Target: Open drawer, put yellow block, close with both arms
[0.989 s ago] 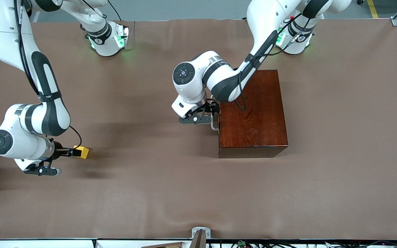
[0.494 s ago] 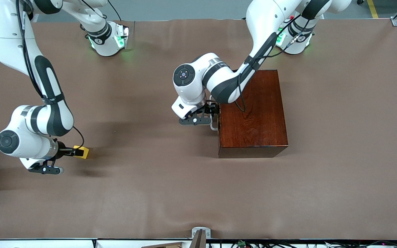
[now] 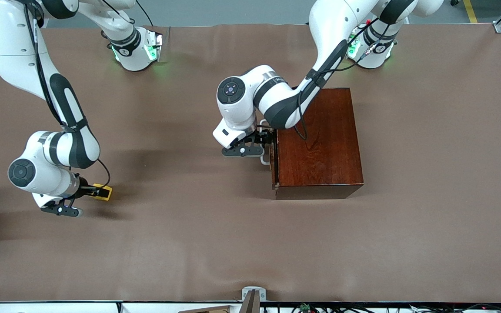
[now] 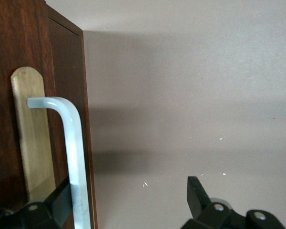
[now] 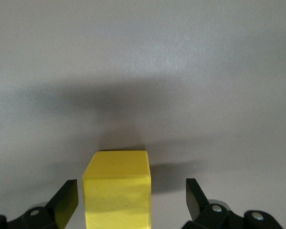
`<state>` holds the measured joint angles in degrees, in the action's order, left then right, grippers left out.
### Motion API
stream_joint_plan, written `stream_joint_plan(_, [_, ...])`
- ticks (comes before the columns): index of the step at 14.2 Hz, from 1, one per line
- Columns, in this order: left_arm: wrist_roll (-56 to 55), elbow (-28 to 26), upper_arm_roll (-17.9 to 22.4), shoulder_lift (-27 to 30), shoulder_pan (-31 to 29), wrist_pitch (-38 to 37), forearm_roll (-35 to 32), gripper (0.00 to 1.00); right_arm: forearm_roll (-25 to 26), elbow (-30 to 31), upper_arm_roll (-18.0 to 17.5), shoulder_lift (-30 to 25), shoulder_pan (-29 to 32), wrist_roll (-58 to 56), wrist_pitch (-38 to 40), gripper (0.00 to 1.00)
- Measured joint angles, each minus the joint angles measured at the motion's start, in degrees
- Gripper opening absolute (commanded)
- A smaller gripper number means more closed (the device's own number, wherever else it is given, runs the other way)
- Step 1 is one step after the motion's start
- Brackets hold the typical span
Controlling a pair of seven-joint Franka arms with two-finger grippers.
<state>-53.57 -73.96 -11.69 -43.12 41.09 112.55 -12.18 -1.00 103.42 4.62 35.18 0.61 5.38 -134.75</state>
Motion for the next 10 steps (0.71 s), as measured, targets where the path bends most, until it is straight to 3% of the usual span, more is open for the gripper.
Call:
stream_joint_plan(4, [-0.4,-0.1,0.0,0.0,0.9,3.4,0.0,1.0,0.0,0.6,-0.1,0.0,0.0,0.6,0.0,1.0])
stream_joint_plan(8, [-2.9,-0.1,-0.3,-0.7,2.3,8.4,0.0,1.0,0.0,1.0,-0.3,0.1,0.0,0.7,0.0,0.72])
stream_joint_plan(9, [-3.0,-0.1,-0.2,-0.8,2.4,8.5,0.0,1.0,0.0,1.1,-0.3,0.2,0.0,0.7,0.0,0.71])
stream_joint_plan(10, [-3.1,-0.1,-0.2,-0.9,2.4,8.7,0.0,1.0,0.0,1.1,-0.3,0.3,0.0,0.7,0.0,0.64])
